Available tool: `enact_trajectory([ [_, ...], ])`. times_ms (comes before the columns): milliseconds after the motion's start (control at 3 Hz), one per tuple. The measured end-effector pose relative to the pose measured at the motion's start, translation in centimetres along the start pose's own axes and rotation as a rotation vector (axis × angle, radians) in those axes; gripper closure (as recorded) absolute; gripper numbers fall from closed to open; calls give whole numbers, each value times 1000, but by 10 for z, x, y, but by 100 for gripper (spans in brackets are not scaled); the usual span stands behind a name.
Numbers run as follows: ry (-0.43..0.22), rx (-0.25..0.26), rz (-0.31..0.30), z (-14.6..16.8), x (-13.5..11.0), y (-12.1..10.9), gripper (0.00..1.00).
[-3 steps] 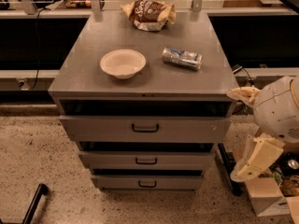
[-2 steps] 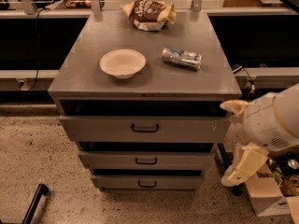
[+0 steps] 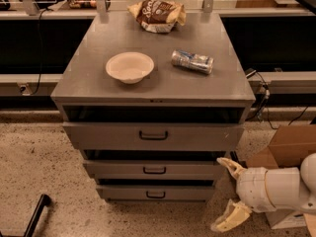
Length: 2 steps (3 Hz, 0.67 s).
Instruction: Open middle drawer
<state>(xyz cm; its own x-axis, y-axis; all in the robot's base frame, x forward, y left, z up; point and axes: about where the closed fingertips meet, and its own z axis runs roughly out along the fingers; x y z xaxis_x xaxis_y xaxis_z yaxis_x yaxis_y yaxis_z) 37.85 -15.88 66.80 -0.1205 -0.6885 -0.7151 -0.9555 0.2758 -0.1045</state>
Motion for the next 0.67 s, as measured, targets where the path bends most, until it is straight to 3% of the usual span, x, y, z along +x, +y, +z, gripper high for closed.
enact_trajectory([
  [333,-25,-14,-50,12,13,3,0],
  [667,44,-65,-44,35,21,4,0],
])
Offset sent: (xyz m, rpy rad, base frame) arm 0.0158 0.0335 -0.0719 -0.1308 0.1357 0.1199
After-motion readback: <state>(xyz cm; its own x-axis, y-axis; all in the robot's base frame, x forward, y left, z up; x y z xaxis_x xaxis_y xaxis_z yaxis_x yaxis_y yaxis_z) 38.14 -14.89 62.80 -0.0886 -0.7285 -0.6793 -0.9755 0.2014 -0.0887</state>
